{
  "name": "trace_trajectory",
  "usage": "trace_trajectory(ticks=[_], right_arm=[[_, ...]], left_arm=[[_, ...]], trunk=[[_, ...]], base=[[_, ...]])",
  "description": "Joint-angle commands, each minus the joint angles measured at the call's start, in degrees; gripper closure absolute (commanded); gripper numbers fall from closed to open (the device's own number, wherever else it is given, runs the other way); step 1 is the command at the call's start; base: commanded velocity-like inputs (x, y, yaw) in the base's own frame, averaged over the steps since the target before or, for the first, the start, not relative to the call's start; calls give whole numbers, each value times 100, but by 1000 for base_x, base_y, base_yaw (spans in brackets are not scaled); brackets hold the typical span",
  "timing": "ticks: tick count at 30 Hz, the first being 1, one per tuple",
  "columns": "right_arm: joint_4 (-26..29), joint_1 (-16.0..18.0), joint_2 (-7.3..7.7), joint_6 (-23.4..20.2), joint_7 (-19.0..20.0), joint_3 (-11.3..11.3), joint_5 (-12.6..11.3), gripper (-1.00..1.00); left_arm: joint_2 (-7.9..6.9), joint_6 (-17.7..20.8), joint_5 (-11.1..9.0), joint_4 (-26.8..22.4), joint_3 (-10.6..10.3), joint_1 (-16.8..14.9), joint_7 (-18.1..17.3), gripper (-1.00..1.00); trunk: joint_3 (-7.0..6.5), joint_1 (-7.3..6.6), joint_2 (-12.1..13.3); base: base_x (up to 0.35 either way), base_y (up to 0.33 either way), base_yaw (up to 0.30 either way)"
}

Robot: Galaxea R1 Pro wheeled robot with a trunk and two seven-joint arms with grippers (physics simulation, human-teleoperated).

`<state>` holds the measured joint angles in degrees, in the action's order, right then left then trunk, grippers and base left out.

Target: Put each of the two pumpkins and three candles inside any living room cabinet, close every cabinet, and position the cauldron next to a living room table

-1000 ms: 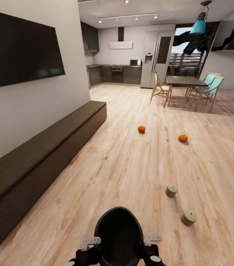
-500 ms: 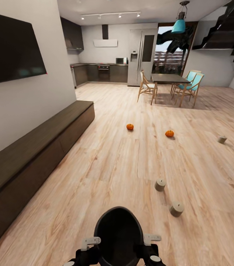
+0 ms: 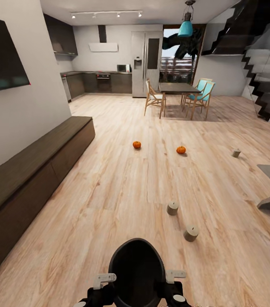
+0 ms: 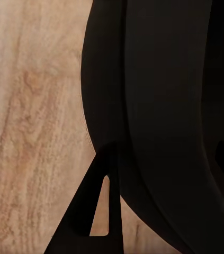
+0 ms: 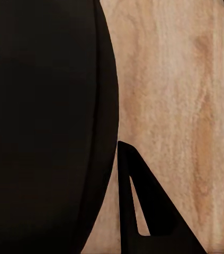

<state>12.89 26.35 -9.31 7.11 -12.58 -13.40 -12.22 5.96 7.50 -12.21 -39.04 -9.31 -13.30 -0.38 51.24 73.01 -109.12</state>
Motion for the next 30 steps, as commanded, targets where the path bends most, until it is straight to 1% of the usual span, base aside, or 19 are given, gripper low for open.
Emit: trace_trajectory(ticks=[1, 30], right_arm=[[30, 10, -1, 10, 19, -22, -53, 100], [31, 10, -1, 10, 19, -22, -53, 100]], left_arm=[[-7, 33, -36, -7, -10, 3, -6, 100], [-8, 32, -36, -25, -3, 5, -6, 100]], trunk=[[8, -1, -2], [122, -1, -2]], base=[[0, 0, -228], [0, 0, -228]])
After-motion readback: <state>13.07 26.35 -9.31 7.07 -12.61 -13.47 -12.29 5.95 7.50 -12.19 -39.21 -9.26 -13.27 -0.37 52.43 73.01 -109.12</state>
